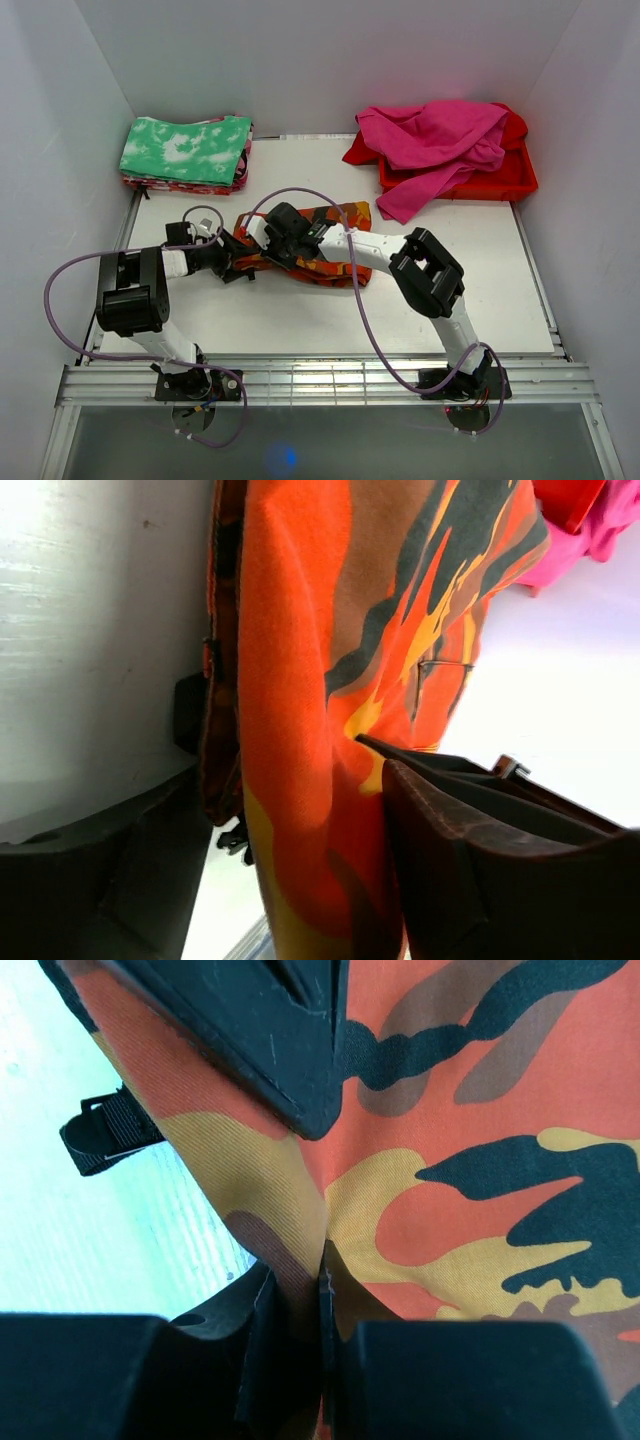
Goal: Fold and stack the trousers
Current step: Neatly place the folded trousers to the corner
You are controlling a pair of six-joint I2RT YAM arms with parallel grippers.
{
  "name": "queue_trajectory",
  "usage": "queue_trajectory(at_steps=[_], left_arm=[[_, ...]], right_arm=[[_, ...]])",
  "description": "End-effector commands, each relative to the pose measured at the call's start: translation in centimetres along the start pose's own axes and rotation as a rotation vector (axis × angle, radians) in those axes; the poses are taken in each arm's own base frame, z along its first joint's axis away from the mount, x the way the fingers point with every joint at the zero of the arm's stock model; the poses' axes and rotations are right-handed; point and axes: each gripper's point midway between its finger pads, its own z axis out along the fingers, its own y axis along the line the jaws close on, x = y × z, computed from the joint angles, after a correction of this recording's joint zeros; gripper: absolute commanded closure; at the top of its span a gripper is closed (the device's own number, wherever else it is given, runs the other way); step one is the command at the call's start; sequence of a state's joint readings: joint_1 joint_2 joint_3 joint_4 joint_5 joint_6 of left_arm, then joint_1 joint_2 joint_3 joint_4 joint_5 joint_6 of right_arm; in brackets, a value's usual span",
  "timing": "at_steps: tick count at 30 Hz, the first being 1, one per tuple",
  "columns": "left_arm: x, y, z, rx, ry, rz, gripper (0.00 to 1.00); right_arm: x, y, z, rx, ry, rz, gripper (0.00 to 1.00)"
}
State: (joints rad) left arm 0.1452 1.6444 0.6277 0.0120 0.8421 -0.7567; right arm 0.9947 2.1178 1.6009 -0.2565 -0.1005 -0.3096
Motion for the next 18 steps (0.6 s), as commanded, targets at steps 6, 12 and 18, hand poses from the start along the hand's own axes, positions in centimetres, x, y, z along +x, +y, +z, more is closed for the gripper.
queue_trajectory(at_steps=[6, 12, 18], left_arm=[[-0.3, 0.4, 0.7, -0.005, -0.015, -0.018, 0.47], [-0.2, 0.2, 0.3, -0.003, -0.026, 0.025, 0.58], [0.3, -0.4, -0.1, 0.027, -0.011, 0.088, 0.81]], right_arm=[[-4.0, 0.5, -2.1, -0.065, -0.109, 0.074, 0.65], [-4.2, -3.2, -8.4, -0.093, -0.166, 0.266, 0.15], [-0.1, -8.4, -16.8, -0.159, -0.245, 0.554, 0.07]])
